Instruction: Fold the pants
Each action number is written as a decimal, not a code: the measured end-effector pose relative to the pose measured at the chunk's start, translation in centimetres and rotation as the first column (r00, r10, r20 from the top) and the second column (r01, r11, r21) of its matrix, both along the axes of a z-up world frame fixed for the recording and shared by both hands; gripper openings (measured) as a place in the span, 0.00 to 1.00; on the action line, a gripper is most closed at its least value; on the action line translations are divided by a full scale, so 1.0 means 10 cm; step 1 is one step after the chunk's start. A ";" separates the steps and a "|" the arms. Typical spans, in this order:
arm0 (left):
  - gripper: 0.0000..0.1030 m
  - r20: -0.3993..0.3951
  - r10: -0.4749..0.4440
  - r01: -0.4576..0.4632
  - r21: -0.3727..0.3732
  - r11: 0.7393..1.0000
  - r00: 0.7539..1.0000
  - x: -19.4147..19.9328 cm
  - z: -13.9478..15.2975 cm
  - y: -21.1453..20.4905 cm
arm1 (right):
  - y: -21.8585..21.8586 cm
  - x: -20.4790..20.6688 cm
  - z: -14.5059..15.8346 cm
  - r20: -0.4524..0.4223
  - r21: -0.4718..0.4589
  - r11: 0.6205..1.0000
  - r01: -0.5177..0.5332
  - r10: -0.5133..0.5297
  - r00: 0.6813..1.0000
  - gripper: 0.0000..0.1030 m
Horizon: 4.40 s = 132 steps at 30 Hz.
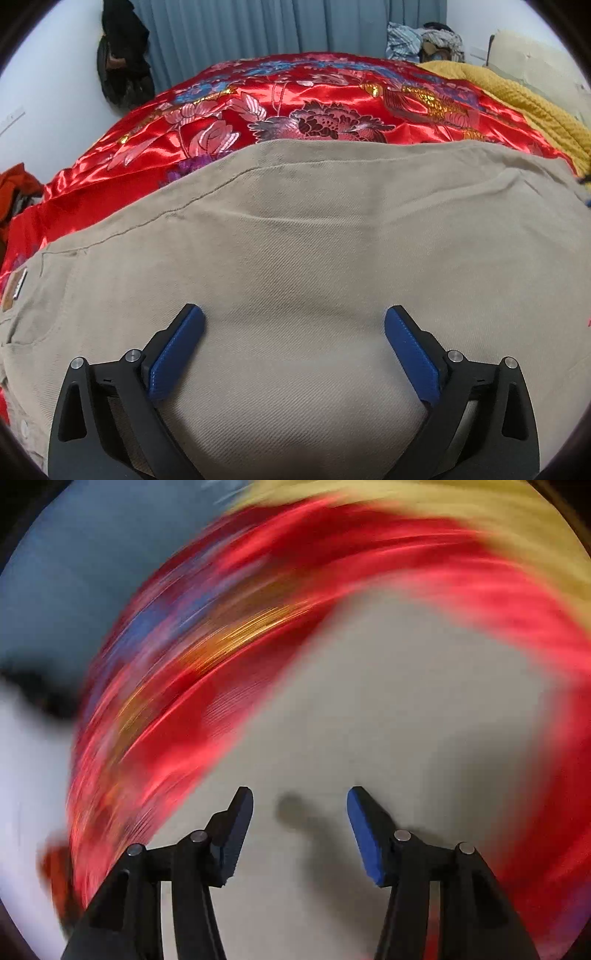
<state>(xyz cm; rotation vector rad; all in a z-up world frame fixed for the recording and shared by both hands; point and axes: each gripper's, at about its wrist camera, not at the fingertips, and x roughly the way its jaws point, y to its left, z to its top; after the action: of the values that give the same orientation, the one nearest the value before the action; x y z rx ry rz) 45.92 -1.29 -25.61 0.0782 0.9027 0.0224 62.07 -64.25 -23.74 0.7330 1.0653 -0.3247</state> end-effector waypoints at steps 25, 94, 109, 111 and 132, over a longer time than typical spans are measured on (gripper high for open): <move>0.96 -0.197 -0.140 0.127 -0.077 0.989 0.970 -1.80 0.48 -0.30 | -0.14 -3.88 0.33 0.071 0.024 0.995 -0.100 0.098 0.993 0.64; 0.99 0.035 -0.036 0.038 -0.063 0.997 0.999 -0.13 -0.10 -0.47 | 0.50 -0.55 0.85 0.101 -0.417 0.770 -0.483 0.567 0.818 0.05; 0.99 0.006 -0.025 0.026 -0.016 1.000 1.000 -0.08 -0.10 -0.52 | 0.18 -3.38 0.49 0.081 -0.314 0.938 -0.146 0.180 0.980 0.46; 0.99 -0.002 -0.023 0.023 -0.006 1.000 1.000 -0.08 -0.09 -0.53 | 0.29 -3.68 0.61 0.170 -0.343 0.938 -0.045 0.109 0.979 0.58; 0.99 -0.080 -0.028 0.030 0.025 0.999 0.996 -1.63 0.13 -0.52 | 2.54 -4.05 0.57 0.198 -0.589 0.663 -0.462 0.672 0.713 0.90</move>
<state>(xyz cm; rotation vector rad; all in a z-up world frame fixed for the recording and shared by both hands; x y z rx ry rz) 29.66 -6.48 -24.34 0.1169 0.9805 0.0037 21.61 -38.80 -18.00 -0.0561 0.7119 0.1201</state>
